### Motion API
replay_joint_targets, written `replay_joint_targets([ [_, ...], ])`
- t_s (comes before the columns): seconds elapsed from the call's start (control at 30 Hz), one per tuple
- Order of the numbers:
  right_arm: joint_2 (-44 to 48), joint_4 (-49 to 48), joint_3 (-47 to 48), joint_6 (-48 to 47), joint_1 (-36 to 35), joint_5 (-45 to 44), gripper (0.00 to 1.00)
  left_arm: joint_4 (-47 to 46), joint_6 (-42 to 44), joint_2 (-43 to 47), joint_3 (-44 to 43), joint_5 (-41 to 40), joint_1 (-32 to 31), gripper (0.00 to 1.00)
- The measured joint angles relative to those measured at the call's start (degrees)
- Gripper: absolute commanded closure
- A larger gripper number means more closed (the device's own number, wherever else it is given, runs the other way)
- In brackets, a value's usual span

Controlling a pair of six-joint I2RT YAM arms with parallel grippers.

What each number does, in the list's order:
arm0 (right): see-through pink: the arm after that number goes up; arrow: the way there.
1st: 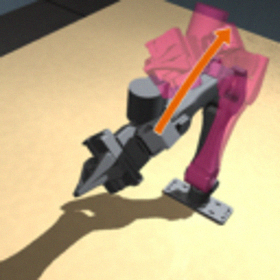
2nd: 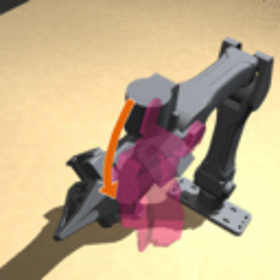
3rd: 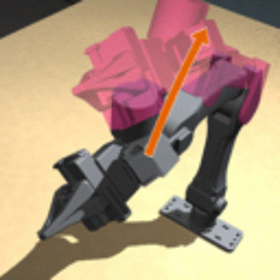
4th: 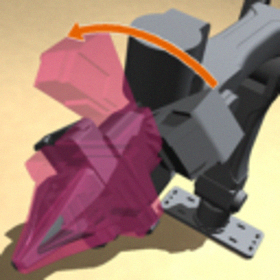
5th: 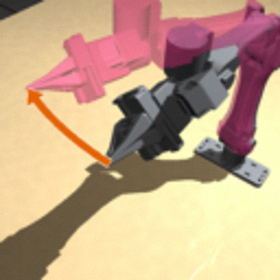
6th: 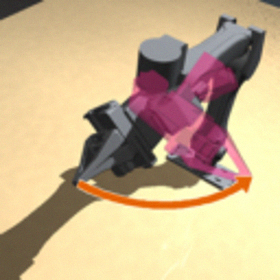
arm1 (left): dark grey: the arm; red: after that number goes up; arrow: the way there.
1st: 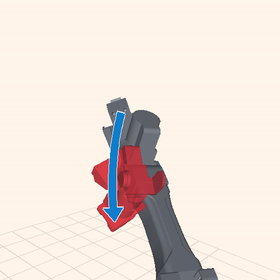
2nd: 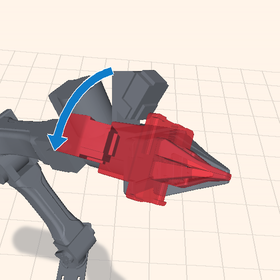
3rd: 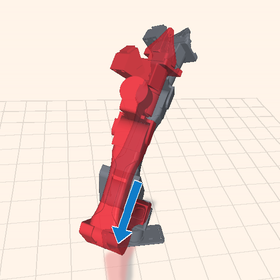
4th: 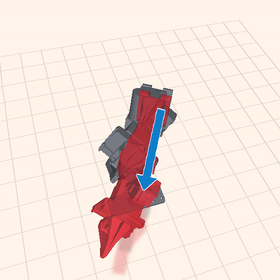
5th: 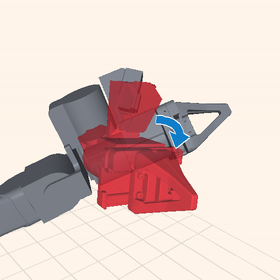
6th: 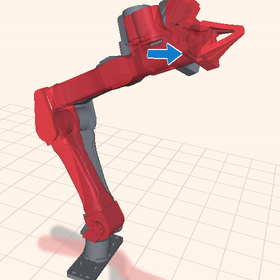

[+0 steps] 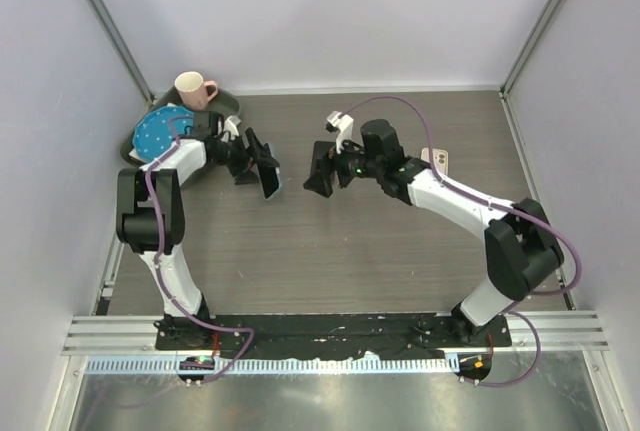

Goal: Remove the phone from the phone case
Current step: Adjust the phone.

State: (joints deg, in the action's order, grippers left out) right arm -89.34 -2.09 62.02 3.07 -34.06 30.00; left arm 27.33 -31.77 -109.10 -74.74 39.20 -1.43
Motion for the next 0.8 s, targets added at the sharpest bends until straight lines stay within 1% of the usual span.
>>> replay_joint_targets([
  [0.13, -4.61, -1.46, 4.94, 0.94, -2.64, -3.26, 0.12, -5.88, -5.9, 0.22, 0.5, 3.28, -2.05, 1.0],
  [0.3, -8.31, -1.73, 8.81, 1.44, -4.57, -8.15, 0.12, -12.83, -12.96, 2.71, 3.89, 5.49, -3.89, 1.0],
  [0.53, -9.81, -1.68, 9.22, 0.74, -6.73, -14.97, 0.14, -19.15, -19.15, 5.18, 5.79, 6.91, -5.53, 1.0],
  [0.63, -10.29, -1.73, 9.35, -0.15, -7.91, -18.03, 0.18, -21.33, -21.11, 5.9, 6.91, 7.43, -5.79, 1.0],
  [0.67, -10.64, -1.7, 9.64, -0.44, -8.26, -19.1, 0.23, -21.79, -21.84, 6.19, 7.32, 7.48, -5.81, 1.0],
  [0.73, -11.76, -1.7, 10.54, -1.11, -8.66, -20.7, 0.26, -22.97, -22.84, 7.02, 8.55, 7.52, -5.86, 1.0],
  [0.8, -12.87, -1.73, 11.21, -1.49, -8.87, -22.05, 0.32, -24.04, -23.69, 7.72, 9.51, 7.54, -5.97, 1.0],
])
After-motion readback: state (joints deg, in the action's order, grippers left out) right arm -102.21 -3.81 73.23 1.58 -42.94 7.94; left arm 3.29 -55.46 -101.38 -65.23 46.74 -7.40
